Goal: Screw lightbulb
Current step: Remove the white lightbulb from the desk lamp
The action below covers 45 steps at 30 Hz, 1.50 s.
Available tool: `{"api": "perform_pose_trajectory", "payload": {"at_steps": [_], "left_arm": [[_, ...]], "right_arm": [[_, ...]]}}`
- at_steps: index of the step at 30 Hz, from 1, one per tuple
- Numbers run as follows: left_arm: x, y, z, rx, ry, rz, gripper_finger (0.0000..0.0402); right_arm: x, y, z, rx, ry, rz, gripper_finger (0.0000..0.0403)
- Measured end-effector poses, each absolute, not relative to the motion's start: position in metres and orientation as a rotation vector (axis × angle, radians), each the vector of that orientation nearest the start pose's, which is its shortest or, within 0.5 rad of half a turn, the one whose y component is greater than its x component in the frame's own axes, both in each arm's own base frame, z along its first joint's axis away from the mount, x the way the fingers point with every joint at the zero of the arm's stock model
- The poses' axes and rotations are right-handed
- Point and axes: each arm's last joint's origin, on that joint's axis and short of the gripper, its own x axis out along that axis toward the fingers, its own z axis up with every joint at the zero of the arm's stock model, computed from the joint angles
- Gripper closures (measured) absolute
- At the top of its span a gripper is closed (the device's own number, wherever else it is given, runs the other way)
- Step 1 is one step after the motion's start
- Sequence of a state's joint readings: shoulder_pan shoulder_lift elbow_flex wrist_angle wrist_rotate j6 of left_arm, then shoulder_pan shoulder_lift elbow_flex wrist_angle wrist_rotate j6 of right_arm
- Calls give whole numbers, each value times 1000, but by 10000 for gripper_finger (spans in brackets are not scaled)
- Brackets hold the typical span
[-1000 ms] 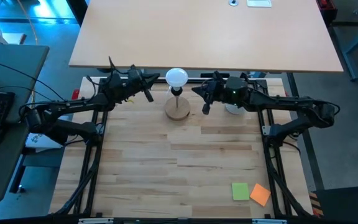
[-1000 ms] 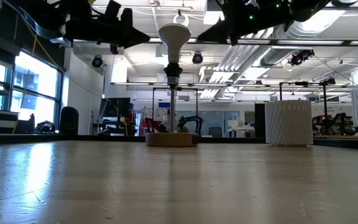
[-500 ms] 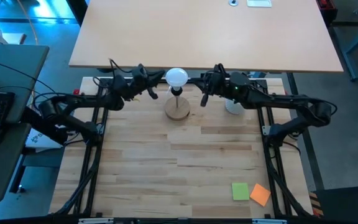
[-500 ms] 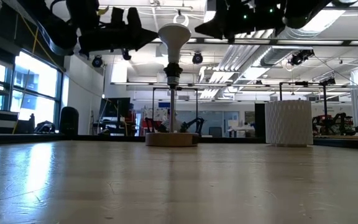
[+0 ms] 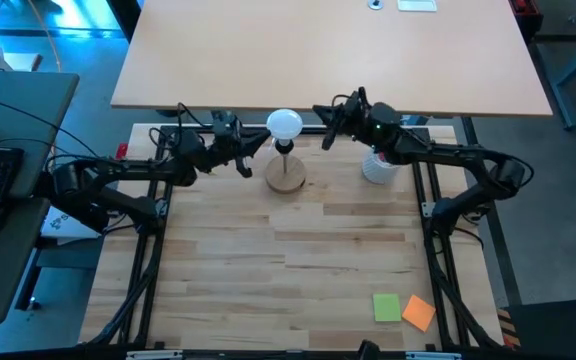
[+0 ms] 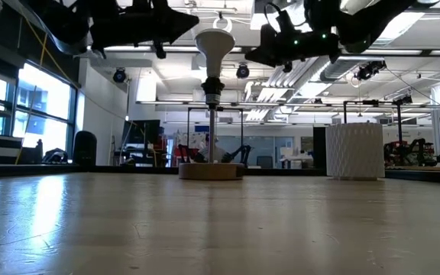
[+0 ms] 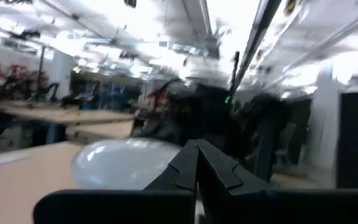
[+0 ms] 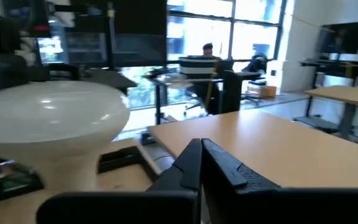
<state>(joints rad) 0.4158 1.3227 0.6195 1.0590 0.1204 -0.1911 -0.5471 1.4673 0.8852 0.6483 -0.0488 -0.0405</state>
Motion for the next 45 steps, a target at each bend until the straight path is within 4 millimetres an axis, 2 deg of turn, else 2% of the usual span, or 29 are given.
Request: {"api": "perform_pose_trajectory", "payload": {"at_steps": [4, 7, 10, 14, 19, 25, 30, 37, 45], "left_arm": [[242, 110, 278, -89, -255, 451, 402], [235, 117, 279, -56, -224, 576, 401], [232, 126, 281, -33, -263, 609, 401], [232, 137, 278, -63, -300, 565, 401], [240, 138, 274, -128, -281, 435, 402], [247, 125, 275, -142, -287, 368, 401], [250, 112, 278, -162, -290, 324, 401], [244, 106, 279, -138, -206, 402, 402], [231, 107, 283, -69, -129, 557, 401]], "right_arm": [[269, -164, 304, -57, -95, -431, 403], [270, -152, 310, -52, -113, -298, 403], [276, -139, 313, -32, -145, -180, 403], [285, -131, 308, -19, -141, -167, 403], [293, -137, 296, 9, -118, -236, 403], [298, -153, 285, 12, -146, -329, 403], [299, -169, 285, 72, -160, -354, 403], [284, -174, 306, -12, -178, -382, 403], [253, -154, 334, -67, -90, -342, 403]]}}
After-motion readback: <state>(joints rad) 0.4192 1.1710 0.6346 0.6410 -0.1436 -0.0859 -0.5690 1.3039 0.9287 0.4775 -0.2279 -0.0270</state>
